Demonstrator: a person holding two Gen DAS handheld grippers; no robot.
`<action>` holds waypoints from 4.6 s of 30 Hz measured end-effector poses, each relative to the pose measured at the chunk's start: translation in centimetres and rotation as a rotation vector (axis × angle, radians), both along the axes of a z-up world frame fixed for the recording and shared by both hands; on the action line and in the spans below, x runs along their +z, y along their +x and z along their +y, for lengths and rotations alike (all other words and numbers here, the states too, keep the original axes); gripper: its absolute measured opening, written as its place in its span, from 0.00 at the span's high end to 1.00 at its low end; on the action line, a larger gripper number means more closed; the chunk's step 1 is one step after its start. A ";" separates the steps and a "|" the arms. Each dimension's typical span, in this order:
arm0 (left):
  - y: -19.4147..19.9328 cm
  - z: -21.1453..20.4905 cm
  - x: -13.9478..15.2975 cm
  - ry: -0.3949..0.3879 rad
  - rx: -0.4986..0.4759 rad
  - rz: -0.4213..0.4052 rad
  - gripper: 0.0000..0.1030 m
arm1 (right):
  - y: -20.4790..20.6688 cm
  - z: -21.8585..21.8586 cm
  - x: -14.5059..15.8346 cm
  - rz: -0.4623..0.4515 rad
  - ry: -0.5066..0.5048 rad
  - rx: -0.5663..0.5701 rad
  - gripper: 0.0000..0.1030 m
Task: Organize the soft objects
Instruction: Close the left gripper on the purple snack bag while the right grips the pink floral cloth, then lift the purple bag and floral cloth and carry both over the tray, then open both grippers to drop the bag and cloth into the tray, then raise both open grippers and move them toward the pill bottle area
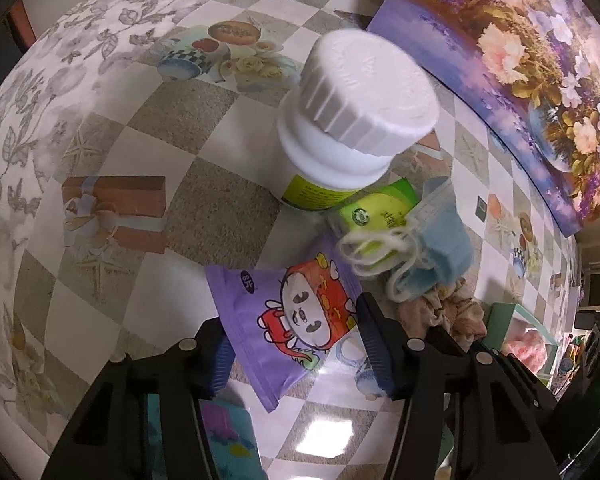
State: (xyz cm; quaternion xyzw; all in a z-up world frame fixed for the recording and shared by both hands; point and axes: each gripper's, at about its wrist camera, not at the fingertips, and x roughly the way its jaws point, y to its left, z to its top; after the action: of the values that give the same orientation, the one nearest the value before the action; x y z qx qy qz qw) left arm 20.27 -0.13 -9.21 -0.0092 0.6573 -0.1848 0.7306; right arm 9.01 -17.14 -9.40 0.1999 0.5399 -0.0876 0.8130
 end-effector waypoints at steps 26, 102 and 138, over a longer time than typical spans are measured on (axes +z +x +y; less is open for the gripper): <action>-8.7 -1.4 10.8 -0.107 -0.095 -0.213 0.43 | -11.1 -3.2 10.1 -0.159 -0.031 -0.184 0.82; -16.9 -10.3 7.3 -0.040 -0.317 -0.133 0.07 | -24.5 -13.1 7.0 0.078 -0.122 -0.558 0.13; -3.9 0.8 7.8 0.024 0.043 -0.191 0.07 | -10.2 -2.0 7.5 -0.085 -0.169 -0.168 0.00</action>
State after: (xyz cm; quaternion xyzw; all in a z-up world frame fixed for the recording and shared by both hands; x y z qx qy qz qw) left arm 16.32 0.69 -1.43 0.0030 0.5865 -0.1610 0.7938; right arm -1.20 -19.09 -1.87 0.1786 0.4770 -0.1920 0.8389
